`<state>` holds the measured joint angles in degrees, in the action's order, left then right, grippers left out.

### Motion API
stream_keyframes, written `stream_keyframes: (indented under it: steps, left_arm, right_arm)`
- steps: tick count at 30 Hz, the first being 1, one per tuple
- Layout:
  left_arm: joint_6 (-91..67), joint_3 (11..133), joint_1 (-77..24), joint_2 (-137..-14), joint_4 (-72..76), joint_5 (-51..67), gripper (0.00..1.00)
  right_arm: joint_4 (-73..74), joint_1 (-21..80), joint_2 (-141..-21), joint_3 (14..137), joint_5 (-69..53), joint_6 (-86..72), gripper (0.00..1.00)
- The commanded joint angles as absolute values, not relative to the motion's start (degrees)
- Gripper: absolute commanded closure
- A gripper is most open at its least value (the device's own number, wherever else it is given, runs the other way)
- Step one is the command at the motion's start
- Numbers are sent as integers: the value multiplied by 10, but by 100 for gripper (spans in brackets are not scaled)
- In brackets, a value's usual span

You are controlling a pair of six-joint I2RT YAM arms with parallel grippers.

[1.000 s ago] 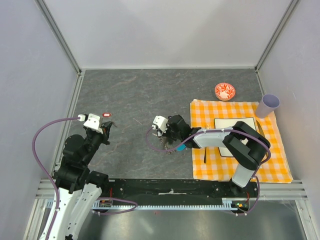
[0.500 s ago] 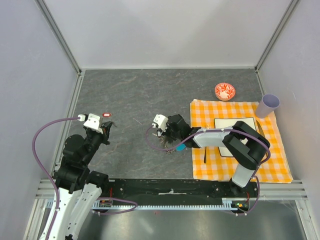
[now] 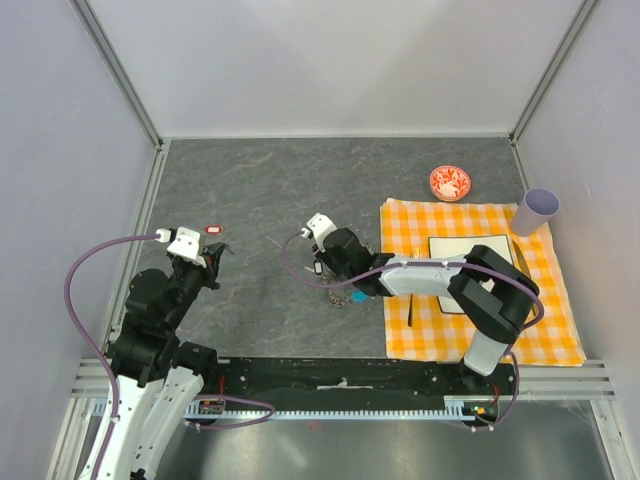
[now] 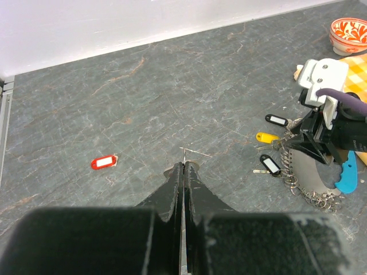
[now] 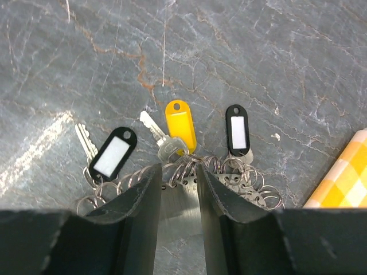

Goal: Put the keys on the keyring

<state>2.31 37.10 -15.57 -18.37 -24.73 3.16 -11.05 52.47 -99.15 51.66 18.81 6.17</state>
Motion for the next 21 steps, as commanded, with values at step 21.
stream_keyframes:
  steps: [21]
  left_arm:
    - [12,366,-156,-178,-224,38,98]
  right_arm:
    - [-33,565,-1072,605,295,-45,75]
